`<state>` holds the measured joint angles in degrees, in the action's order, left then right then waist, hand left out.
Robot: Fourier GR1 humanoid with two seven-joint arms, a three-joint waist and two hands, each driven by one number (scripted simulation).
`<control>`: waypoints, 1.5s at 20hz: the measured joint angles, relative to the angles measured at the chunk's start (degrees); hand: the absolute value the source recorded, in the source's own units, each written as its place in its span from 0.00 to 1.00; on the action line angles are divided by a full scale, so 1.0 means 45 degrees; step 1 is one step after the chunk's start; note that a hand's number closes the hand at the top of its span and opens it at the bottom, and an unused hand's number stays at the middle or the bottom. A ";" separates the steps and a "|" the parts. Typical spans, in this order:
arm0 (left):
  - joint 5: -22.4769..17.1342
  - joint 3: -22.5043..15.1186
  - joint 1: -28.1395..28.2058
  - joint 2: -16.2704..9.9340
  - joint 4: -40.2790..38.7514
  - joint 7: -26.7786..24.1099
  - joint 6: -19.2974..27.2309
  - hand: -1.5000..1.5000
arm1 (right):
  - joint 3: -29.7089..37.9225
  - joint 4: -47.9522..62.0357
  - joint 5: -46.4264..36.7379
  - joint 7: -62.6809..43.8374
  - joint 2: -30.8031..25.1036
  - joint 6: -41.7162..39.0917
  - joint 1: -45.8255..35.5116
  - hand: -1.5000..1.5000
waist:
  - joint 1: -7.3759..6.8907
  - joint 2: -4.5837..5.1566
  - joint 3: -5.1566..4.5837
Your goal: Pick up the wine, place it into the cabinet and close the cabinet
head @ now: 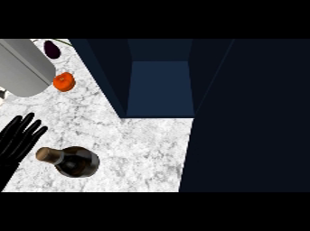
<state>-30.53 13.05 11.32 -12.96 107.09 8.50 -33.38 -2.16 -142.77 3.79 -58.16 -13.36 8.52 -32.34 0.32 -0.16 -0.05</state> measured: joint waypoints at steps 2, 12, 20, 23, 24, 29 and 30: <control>0.0566 0.0098 -0.0282 0.0120 -0.0777 -0.0519 -0.0153 0.00 | -0.0108 0.0021 -0.0016 0.0049 0.0037 -0.0009 0.0004 0.00 | 0.0005 0.0007 0.0001; 0.2787 0.0231 -0.0405 0.0462 -0.3505 -0.3158 -0.1306 0.00 | 0.0167 0.0032 0.0017 -0.0205 -0.0141 0.0130 -0.0641 0.00 | 0.0003 -0.0001 -0.0004; 0.4380 0.0350 -0.1103 0.0281 -0.6303 -0.5173 -0.1750 0.00 | -0.0017 0.0013 -0.0012 -0.0200 -0.0159 0.0232 -0.0664 0.00 | 0.0031 0.0005 -0.0003; 0.5296 0.0107 -0.1264 0.0555 -0.7214 -0.6070 -0.1457 0.00 | -0.0087 -0.0034 0.0002 -0.0196 -0.0174 0.0245 -0.0565 0.00 | 0.0055 0.0003 -0.0001; 0.5415 0.0104 -0.1345 0.0481 -0.7436 -0.6201 -0.1476 0.00 | -0.0191 -0.0033 -0.0020 -0.0247 -0.0169 0.0294 -0.0653 0.00 | 0.0048 0.0001 -0.0002; 0.6171 0.0123 -0.2120 0.0263 -0.9478 -0.7238 -0.1153 0.00 | -0.0150 0.0007 -0.0048 -0.0388 -0.0296 0.0407 -0.1071 0.00 | 0.0074 0.0005 -0.0008; 0.6216 0.0116 -0.2276 0.0220 -0.9867 -0.7379 -0.1145 0.00 | -0.0136 0.0031 -0.0061 -0.0407 -0.0295 0.0453 -0.1219 0.00 | 0.0069 0.0006 -0.0008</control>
<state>-2.56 13.57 1.08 -11.97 62.69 -24.70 -38.53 -2.77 -142.63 3.52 -59.99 -14.68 10.56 -37.82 0.63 -0.14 -0.08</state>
